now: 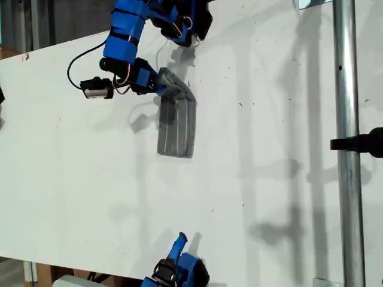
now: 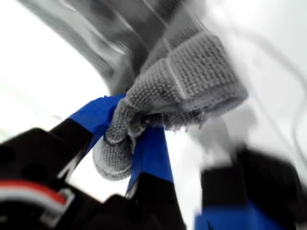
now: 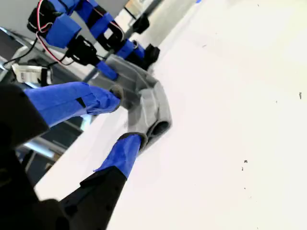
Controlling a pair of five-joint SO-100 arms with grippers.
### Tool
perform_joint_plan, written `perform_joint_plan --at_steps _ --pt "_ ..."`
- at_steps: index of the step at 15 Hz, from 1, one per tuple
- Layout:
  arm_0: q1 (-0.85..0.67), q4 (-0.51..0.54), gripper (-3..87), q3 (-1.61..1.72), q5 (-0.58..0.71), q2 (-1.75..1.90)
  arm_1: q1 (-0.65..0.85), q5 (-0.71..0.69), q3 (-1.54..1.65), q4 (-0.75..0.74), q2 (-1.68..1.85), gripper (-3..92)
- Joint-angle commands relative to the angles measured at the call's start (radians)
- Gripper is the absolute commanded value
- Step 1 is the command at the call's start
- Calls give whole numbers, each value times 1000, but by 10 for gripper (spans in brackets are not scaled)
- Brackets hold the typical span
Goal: Grasp corners of a towel and fold twice.
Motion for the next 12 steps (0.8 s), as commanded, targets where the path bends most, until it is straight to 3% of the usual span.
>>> perform_joint_plan --at_steps 1,5,6,7,8,9,12 --pt "8 -23 123 -5 -5 3 -69 8 -75 -364 -64 -3" --pt "20 -25 123 11 -17 15 -100 35 -207 -463 -321 -3" --pt "25 -25 123 17 -20 21 -98 49 -206 -485 -325 124" --pt "26 -26 123 20 -20 28 -103 51 -196 -543 -291 432" --pt "26 -28 123 21 -20 31 -98 41 -196 -574 -235 361" --pt "26 -31 122 25 -17 31 -55 40 -196 -529 -146 192" --pt "18 -46 112 72 -11 78 160 49 -149 -124 167 145"
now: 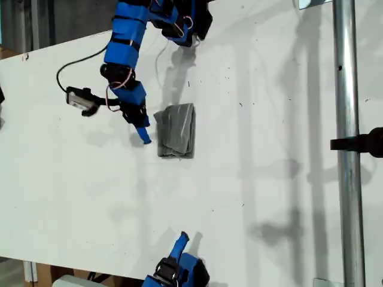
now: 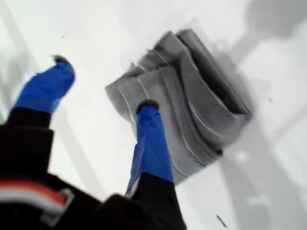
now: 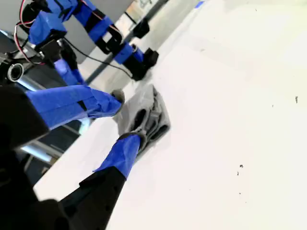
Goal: Grasp corners of a towel and fold twice.
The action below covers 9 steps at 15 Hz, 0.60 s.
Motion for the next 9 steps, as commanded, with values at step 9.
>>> perform_joint_plan --at_steps 9 --pt "-190 -270 70 537 61 78 -34 336 1236 219 1420 -3"
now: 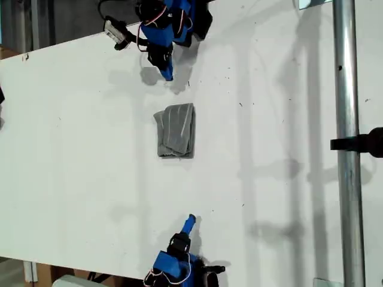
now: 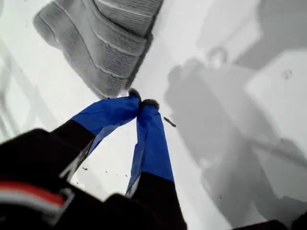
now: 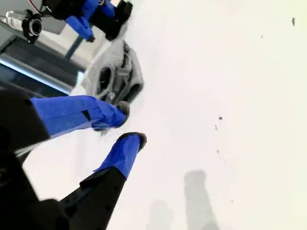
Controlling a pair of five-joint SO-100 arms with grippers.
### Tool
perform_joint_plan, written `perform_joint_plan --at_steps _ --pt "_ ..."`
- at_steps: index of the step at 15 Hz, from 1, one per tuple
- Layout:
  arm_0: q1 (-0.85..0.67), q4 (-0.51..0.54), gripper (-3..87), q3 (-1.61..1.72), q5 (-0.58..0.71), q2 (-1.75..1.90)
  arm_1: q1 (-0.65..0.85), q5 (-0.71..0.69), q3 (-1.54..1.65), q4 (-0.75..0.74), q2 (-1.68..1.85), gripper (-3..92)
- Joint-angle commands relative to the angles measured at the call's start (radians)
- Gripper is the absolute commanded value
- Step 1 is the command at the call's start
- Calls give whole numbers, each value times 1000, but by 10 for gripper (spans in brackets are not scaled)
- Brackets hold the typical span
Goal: Grasp corners of a towel and fold twice.
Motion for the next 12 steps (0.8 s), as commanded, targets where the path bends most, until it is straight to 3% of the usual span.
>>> perform_joint_plan --at_steps 1,2,4,12 --pt "-71 51 75 104 -152 2 -20 100 9 104 8 77" --pt "-101 83 73 104 -115 5 -86 178 3 104 6 100" --pt "-94 81 70 104 325 5 -149 130 3 109 8 101" --pt "-95 81 70 104 334 5 -204 130 3 109 8 101"
